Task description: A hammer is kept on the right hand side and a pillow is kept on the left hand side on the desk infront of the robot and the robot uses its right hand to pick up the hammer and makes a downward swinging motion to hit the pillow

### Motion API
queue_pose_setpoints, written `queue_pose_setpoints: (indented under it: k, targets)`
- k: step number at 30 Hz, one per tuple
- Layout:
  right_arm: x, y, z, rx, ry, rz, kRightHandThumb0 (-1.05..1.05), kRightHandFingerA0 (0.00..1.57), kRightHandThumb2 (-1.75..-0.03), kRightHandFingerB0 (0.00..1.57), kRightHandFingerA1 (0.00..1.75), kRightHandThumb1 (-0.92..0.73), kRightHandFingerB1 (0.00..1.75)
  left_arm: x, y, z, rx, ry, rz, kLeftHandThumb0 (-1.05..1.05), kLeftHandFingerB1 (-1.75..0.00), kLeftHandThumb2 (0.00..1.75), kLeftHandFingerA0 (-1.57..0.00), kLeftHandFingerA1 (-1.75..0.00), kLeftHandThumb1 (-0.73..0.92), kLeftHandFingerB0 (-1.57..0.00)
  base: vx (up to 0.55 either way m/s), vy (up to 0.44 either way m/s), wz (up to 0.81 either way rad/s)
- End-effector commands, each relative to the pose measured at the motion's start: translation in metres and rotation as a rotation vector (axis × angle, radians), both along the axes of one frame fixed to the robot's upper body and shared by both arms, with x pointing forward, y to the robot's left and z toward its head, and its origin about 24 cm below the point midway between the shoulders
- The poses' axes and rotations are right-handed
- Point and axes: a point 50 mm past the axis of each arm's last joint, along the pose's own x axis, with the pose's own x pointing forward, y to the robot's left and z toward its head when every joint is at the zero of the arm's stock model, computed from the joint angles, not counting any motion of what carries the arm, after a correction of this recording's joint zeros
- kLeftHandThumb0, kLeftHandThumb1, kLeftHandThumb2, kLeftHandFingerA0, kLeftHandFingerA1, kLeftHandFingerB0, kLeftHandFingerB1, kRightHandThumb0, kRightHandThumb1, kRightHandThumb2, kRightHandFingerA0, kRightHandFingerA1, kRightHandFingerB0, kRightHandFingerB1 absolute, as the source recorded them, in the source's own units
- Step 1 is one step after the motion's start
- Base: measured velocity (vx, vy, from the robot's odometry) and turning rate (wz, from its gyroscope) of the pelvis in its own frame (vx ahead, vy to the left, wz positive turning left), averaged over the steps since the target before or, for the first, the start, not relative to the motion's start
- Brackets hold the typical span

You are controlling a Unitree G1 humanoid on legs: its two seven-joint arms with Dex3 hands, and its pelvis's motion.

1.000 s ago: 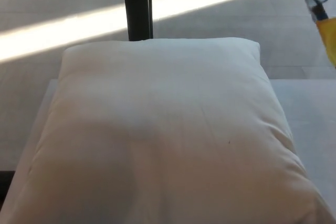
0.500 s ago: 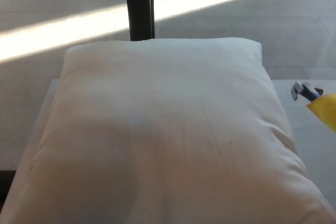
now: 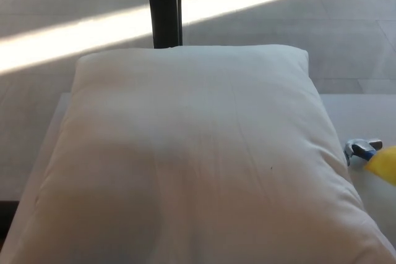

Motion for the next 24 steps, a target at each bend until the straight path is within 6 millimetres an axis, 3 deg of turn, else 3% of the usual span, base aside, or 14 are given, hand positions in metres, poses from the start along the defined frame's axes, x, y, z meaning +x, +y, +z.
queue_pose_setpoints:
  k: [1,3,5,7,8,9,10,12,14,15,16,17,20,24]
  targets:
    - [0.004,0.0,0.022,-0.47,-0.233,0.282,-0.28,0.84,-0.94,0.8,1.53,-0.57,1.15,-0.005,0.016,0.013,0.034,-0.021,0.027,-0.68,-0.42,0.63,-0.58,-0.53,0.78,-0.49,0.0,0.0,0.0]
    - [0.004,0.006,0.02,-0.389,-0.282,0.323,-0.19,0.86,-1.06,0.85,1.58,-0.51,1.21,-0.005,0.015,0.013,0.031,-0.024,0.022,-0.68,-0.42,0.63,-0.55,-0.52,0.78,-0.47,0.0,0.0,0.0]
    - [0.005,0.01,0.018,-0.38,-0.296,0.34,-0.2,0.81,-0.88,0.83,1.35,-0.61,0.83,-0.005,0.015,0.013,0.031,-0.022,0.032,-0.66,-0.42,0.63,-0.58,-0.51,0.77,-0.5,0.0,0.0,0.0]
    - [0.005,0.013,0.018,-0.38,-0.294,0.352,-0.2,0.81,-0.88,0.83,1.35,-0.61,0.83,-0.005,0.015,0.012,0.037,-0.019,0.032,-0.66,-0.42,0.63,-0.58,-0.51,0.77,-0.5,0.0,0.0,0.0]
    - [0.006,0.014,0.017,-0.394,-0.272,0.373,-0.23,0.73,-0.78,0.72,1.01,-0.67,0.65,-0.005,0.016,0.013,0.04,-0.019,0.023,-0.67,-0.41,0.63,-0.58,-0.51,0.78,-0.48,0.0,0.0,0.0]
    - [0.006,0.017,0.017,-0.41,-0.24,0.397,-0.31,0.69,-0.6,0.54,0.74,-0.72,0.49,-0.005,0.016,0.013,0.04,-0.021,0.019,-0.65,-0.55,1.01,-0.52,-0.63,0.62,-0.4,0.0,0.0,0.0]
    - [0.006,0.017,0.014,-0.435,-0.192,0.422,-0.44,0.66,-0.87,0.37,0.73,-0.58,0.52,-0.005,0.016,0.014,0.04,-0.023,0.007,-0.68,-0.42,0.64,-0.56,-0.54,0.8,-0.45,0.0,0.0,0.0]
    - [0.005,0.016,0.013,-0.448,-0.142,0.442,-0.5,0.55,-0.88,0.3,0.68,-0.58,0.5,-0.005,0.016,0.014,0.029,-0.034,0.01,-0.67,-0.43,0.63,-0.55,-0.54,0.79,-0.45,0.0,0.0,0.0]
    - [0.004,0.016,0.012,-0.438,-0.111,0.46,-0.48,0.5,-0.61,0.27,0.51,-0.72,0.33,-0.005,0.015,0.014,0.032,-0.032,0.009,-0.67,-0.43,0.63,-0.53,-0.53,0.79,-0.45,0.0,0.0,0.0]
    - [0.003,0.016,0.013,-0.453,-0.033,0.479,-0.64,0.16,-0.86,0.08,0.53,-0.6,0.39,-0.004,0.016,0.014,0.03,-0.035,0.024,-0.68,-0.43,0.63,-0.55,-0.52,0.78,-0.47,0.0,0.0,0.0]
    - [0.002,0.016,0.014,-0.456,-0.009,0.489,-0.35,0.06,-1.07,0.0,0.54,-0.54,0.49,-0.004,0.016,0.014,0.027,-0.037,0.023,-0.68,-0.43,0.63,-0.54,-0.53,0.77,-0.48,0.0,0.0,0.0]
    - [0.002,0.016,0.015,-0.363,0.007,0.47,-0.7,0.01,-0.94,0.01,0.42,-0.57,0.21,-0.003,0.016,0.014,0.028,-0.041,0.025,-0.67,-0.43,0.63,-0.55,-0.54,0.78,-0.46,0.0,0.0,0.0]
    - [0.002,0.019,0.02,-0.297,0.023,0.474,-0.92,0.0,-0.97,0.0,0.18,-0.65,0.01,-0.003,0.016,0.014,0.029,-0.039,0.018,-0.66,-0.43,0.63,-0.55,-0.55,0.8,-0.47,0.0,0.0,0.0]
    - [0.001,0.017,0.024,-0.276,0.028,0.485,-0.9,0.0,-0.85,0.0,0.01,-0.58,0.0,-0.002,0.016,0.014,0.027,-0.036,0.027,-0.67,-0.42,0.63,-0.56,-0.53,0.78,-0.48,0.0,0.0,0.0]
